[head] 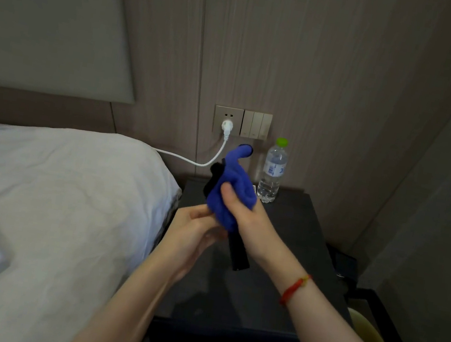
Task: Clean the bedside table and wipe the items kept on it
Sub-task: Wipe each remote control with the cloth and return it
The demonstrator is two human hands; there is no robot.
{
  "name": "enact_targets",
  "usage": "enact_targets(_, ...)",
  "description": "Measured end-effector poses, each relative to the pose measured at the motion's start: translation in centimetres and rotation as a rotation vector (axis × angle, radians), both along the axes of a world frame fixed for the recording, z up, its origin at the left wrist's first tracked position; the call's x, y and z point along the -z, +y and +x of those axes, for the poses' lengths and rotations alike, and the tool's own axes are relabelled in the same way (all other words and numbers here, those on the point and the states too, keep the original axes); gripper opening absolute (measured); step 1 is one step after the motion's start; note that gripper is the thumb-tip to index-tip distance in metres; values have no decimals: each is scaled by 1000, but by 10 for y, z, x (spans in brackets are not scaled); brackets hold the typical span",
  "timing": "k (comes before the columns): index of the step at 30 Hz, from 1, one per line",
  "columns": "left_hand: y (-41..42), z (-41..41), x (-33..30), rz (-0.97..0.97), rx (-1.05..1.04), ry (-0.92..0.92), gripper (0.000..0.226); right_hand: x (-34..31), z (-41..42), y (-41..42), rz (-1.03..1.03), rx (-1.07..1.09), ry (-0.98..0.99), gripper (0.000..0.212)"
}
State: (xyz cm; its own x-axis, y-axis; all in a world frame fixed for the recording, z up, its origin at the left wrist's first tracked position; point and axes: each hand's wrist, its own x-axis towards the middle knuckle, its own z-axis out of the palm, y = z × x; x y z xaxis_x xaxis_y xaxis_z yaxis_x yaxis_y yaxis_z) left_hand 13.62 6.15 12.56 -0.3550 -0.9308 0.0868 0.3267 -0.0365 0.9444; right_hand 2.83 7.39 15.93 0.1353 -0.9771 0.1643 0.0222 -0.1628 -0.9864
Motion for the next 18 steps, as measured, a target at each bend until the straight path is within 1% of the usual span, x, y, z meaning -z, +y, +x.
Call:
enact_targets(1, 0, 1, -2, -2, 4, 0, 38, -1, -1, -2, 11, -10, -14, 22)
enact_targets(2, -1, 2, -5, -1, -9, -5, 33, 1, -1, -3, 4, -6, -21, 19)
enact_targets(4, -7, 5, -6, 16, -82, -18, 30, 12, 1, 0, 1, 9, 7, 20)
enact_targets(5, -10, 8, -7, 45, -130, -15, 28, 21, 3, 4, 5, 1, 41, 26)
enact_targets(7, -18, 14, -6, 126, -194, 14, 15, 36, 9, 13, -7, -35, 133, 44)
enact_targets(8, -20, 17, -4, 164, -203, 24, 11, 41, 11, 16, -12, -28, 190, 48)
enact_targets(9, -21, 19, -1, 195, -203, 28, 12, 44, 13, 16, -18, 5, 257, 45)
enact_targets(12, -20, 18, 8, 254, -253, -30, 10, 40, 16, 7, -37, 124, 482, 27)
enact_targets(13, -19, 17, 11, 251, -278, -70, 11, 38, 17, 3, -38, 154, 564, 25)
enact_targets(15, -19, 14, 14, 211, -337, -167, 8, 37, 18, -2, -48, 224, 704, 30)
enact_targets(17, -21, 13, 15, 117, -440, -269, 7, 41, 20, -4, -52, 271, 788, 35)
enact_targets(18, -24, 12, 14, 68, -498, -307, 9, 44, 21, -4, -46, 279, 806, 34)
